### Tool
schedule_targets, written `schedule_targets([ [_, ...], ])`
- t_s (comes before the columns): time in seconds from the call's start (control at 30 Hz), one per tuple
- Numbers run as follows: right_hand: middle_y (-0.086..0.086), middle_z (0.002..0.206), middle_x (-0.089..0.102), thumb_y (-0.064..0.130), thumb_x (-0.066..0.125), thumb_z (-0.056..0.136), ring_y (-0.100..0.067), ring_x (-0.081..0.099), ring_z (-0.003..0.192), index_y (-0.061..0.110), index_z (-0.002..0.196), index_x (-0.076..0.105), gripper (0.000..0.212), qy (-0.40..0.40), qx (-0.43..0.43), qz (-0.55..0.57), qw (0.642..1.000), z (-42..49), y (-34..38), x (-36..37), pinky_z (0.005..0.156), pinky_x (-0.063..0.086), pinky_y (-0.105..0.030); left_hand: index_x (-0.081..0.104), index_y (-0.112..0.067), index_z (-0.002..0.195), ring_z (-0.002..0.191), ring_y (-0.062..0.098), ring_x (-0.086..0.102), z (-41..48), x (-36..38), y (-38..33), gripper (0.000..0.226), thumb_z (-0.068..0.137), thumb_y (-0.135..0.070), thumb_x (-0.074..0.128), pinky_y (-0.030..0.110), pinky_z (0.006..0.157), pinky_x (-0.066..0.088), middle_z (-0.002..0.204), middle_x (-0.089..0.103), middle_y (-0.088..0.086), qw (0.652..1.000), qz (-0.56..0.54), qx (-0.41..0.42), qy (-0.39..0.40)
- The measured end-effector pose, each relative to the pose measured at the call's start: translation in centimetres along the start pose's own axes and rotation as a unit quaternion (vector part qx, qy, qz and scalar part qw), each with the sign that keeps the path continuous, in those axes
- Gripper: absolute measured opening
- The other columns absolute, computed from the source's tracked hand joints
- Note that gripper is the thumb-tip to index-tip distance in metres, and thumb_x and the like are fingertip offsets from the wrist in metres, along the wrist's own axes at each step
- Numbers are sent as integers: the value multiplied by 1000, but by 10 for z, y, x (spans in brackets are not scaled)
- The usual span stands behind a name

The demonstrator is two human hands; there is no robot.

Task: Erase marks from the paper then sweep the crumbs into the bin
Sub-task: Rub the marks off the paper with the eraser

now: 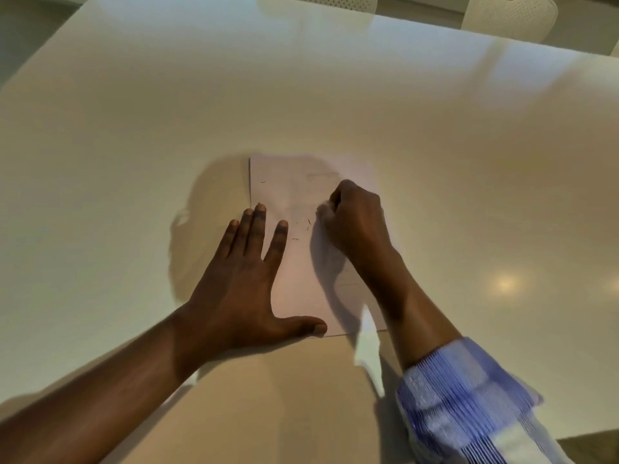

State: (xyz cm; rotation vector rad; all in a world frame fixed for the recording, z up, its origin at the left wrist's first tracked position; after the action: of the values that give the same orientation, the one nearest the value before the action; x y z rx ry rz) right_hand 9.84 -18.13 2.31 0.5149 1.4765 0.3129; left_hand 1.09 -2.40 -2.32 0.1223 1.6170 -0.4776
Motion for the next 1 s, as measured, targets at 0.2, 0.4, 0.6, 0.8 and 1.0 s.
schedule_targets([
  [0.2,6,75,62,30,62,93,-18,60,67,23,86,56,11,55,-74,-14,996,-94,-6,-12,56,46,-28,-22,-18,158,153,31,-29,0,1,1,147,50,-112,13,49,128,-4,162,-35,17,1000,4,1,1],
  [0.4,6,77,61,30,62,95,-13,61,68,20,92,57,12,8,-70,-8,997,-76,-1,-3,56,44,-21,-22,-18,158,152,29,-30,0,2,0,147,51,-112,15,49,128,-4,163,-34,17,1000,-2,5,-5],
  [0.6,-13,103,70,21,62,95,-30,68,91,6,105,63,18,3,4,-15,1000,23,10,2,80,60,-41,-34,-23,153,150,28,-35,1,2,0,145,49,-113,14,46,127,-10,159,-43,12,1000,0,1,1],
  [0.8,8,78,60,32,62,94,-12,61,69,25,89,55,11,70,-71,-32,995,-97,-2,-3,54,38,-21,-28,-18,156,150,29,-35,1,4,0,149,48,-113,10,48,128,-8,160,-40,16,1000,-2,-2,6],
  [1.0,7,79,58,26,60,98,-2,54,63,17,97,58,10,6,-63,-5,998,-35,15,5,56,37,-11,-30,-22,155,150,26,-36,-2,3,-1,145,51,-112,16,48,128,-6,160,-41,11,1000,-21,4,-3],
])
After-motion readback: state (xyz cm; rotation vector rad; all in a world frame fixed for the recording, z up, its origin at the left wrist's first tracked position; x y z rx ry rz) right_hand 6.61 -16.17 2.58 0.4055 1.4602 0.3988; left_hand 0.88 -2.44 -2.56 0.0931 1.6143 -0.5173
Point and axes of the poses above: each hand's wrist, its own z-axis towards the middle knuckle, its own x-axis out of the palm, y = z × x, the point moved 8 cm from there along z, towards the middle knuckle
